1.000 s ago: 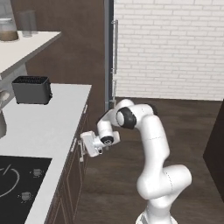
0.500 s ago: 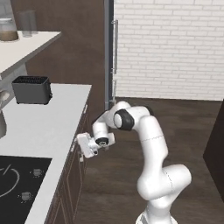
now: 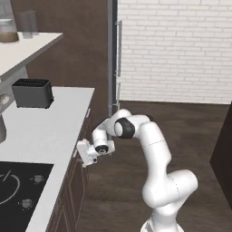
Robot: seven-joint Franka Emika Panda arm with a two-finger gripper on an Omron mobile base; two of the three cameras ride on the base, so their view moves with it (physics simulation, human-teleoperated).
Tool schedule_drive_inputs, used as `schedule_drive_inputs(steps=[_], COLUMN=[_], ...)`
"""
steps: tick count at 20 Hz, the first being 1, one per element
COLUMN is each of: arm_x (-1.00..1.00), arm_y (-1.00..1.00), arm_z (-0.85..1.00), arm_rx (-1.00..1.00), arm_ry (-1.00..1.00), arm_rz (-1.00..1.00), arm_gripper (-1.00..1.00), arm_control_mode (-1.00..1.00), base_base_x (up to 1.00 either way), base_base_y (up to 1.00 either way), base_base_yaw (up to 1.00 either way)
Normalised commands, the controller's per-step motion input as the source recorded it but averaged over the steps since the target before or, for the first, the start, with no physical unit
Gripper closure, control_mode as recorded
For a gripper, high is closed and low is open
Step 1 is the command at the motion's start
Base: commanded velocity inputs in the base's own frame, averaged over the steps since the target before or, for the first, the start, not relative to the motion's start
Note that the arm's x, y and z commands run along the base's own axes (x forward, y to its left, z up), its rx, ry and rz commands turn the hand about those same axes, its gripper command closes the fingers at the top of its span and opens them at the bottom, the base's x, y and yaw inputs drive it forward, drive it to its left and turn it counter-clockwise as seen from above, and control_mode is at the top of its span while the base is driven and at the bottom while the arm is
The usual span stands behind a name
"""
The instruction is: Take a straw from the drawer in front and place it inside the glass cup on the dining counter.
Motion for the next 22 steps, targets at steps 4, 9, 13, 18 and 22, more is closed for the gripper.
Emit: schedule_drive_inputs(steps=[4, 9, 13, 18, 22], arm_x=[0.33, 0.45, 0.33, 0.28, 0.21], arm_y=[0.19, 0.4, 0.89, 1.0, 0.99], arm_z=[-0.02, -0.13, 0.0, 0.0, 0.0], arm_rx=[0.0, -0.03, -0.31, -0.51, -0.59], arm_ry=[-0.02, 0.0, 0.0, 0.05, 0.13], arm_rz=[0.0, -0.01, -0.18, -0.28, -0.31], arm_gripper=[-1.0, -1.0, -1.0, -1.0, 1.0], arm_control_mode=[-1.0, -1.0, -1.0, -1.0, -1.0], base_base_x=[0.0, 0.0, 0.0, 0.0, 0.0], base_base_y=[0.0, 0.0, 0.0, 0.0, 0.0], base_base_yaw=[0.0, 0.0, 0.0, 0.0, 0.0])
